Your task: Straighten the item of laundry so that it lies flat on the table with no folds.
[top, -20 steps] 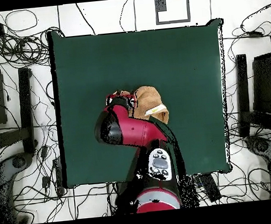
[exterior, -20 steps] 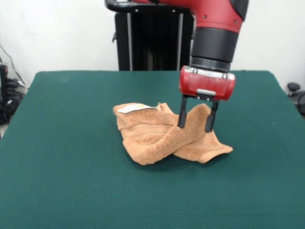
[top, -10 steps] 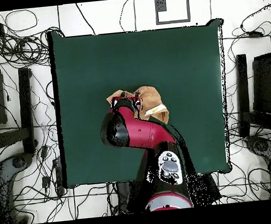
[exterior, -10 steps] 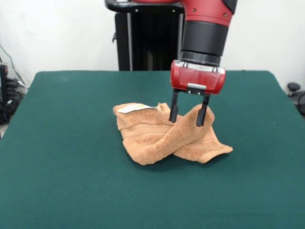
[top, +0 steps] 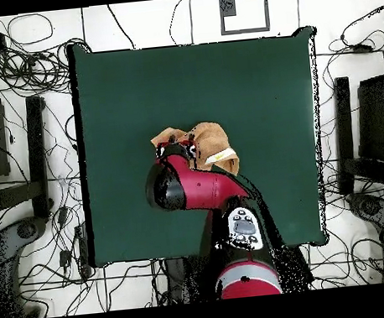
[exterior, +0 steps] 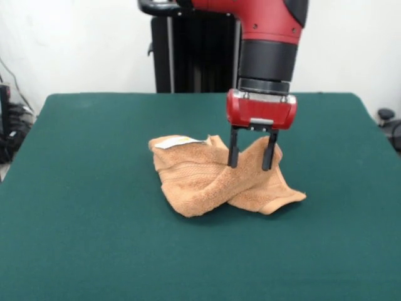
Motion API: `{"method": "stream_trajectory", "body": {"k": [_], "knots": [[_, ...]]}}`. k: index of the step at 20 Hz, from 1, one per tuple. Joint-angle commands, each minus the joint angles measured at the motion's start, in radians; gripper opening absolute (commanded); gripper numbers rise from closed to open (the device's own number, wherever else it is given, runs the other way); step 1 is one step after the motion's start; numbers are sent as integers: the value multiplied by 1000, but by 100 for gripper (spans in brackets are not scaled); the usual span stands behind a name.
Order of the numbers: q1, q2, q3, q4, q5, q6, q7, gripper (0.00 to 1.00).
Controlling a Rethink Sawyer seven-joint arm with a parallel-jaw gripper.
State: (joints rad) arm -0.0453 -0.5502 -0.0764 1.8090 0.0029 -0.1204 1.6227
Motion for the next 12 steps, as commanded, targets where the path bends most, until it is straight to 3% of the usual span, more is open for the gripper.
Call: {"method": "stream_trajectory", "body": {"k": [1, 12], "knots": [[-51, 38, 190, 74, -80, 15, 148, 100], [-137, -92, 283, 171, -117, 140, 129, 100]]}}
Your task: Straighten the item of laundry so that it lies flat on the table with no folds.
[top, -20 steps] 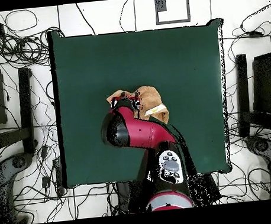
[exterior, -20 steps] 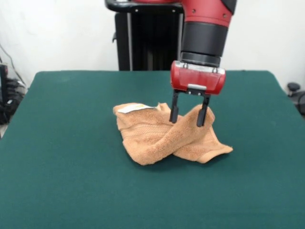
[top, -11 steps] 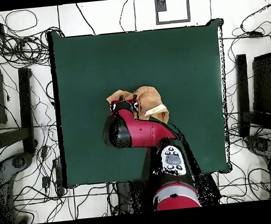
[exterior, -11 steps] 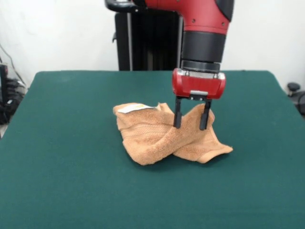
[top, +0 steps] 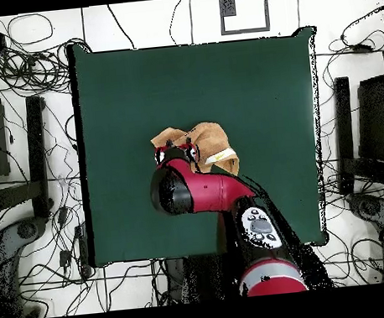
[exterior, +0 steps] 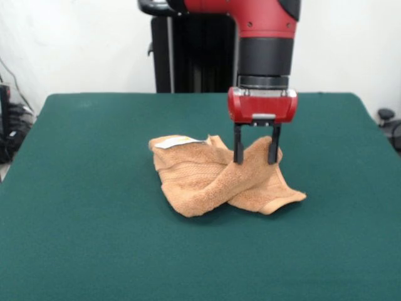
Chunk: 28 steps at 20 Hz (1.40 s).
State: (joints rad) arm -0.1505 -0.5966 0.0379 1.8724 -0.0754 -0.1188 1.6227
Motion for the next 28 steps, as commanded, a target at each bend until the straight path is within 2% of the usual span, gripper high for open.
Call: {"method": "stream_trajectory", "body": {"k": [1, 7, 13, 19, 28], "knots": [[-38, -56, 175, 114, -39, 149, 126, 100], [-93, -109, 242, 157, -41, 207, 105, 100], [-115, -81, 263, 152, -62, 180, 96, 100], [-87, -73, 229, 140, -73, 163, 101, 100], [-26, 38, 150, 45, -103, 93, 100, 100]]}}
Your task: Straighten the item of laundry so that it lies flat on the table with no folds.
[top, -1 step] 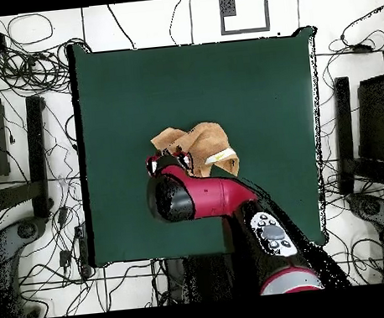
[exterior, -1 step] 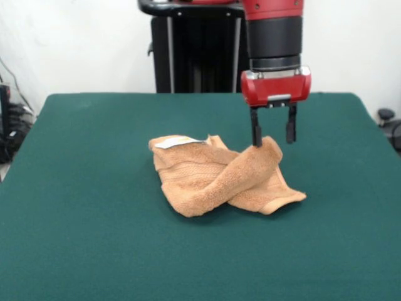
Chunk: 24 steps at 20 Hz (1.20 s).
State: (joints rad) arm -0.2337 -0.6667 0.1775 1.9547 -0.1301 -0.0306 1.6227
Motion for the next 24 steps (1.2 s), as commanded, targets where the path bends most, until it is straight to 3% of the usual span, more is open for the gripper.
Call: {"method": "stream_trajectory", "body": {"k": [1, 10, 15, 19, 24], "knots": [[63, 114, 3, -42, -50, -1, 102, 100], [161, 75, -128, -78, -42, 33, 108, 100], [267, 36, -305, -110, -33, 44, 107, 100], [372, 56, -475, -125, 18, 6, 152, 100], [400, 83, -538, -133, 39, -29, 181, 100]]}}
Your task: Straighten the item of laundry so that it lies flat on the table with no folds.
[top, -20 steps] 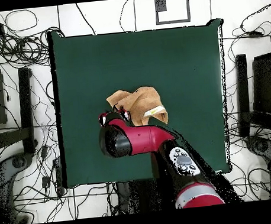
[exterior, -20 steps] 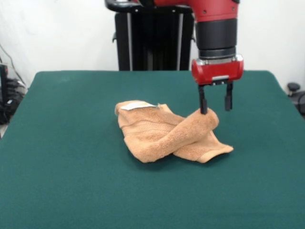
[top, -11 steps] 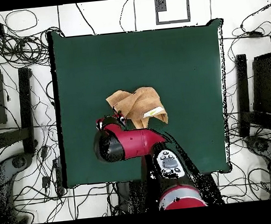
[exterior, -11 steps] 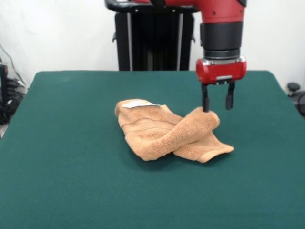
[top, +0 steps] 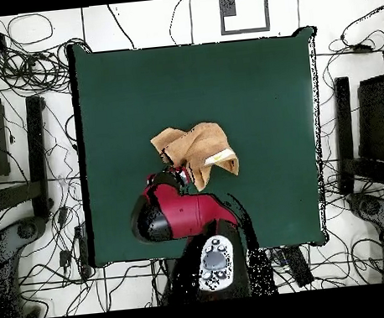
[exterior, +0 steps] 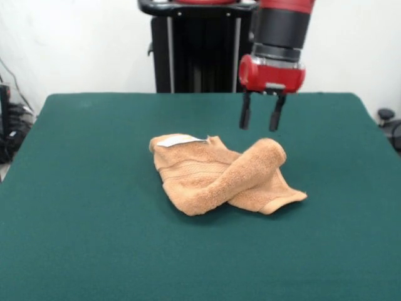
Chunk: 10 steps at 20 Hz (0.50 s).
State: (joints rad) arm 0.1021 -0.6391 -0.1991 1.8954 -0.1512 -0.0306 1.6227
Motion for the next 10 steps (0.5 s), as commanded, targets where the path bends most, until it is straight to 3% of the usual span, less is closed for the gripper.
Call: {"method": "stream_trajectory", "body": {"k": [1, 7, 10], "knots": [[66, 65, -161, -85, 65, -28, 182, 100], [51, 104, -114, -135, 79, -12, 182, 100], [-16, 86, -16, -113, 66, 7, 182, 100]]}}
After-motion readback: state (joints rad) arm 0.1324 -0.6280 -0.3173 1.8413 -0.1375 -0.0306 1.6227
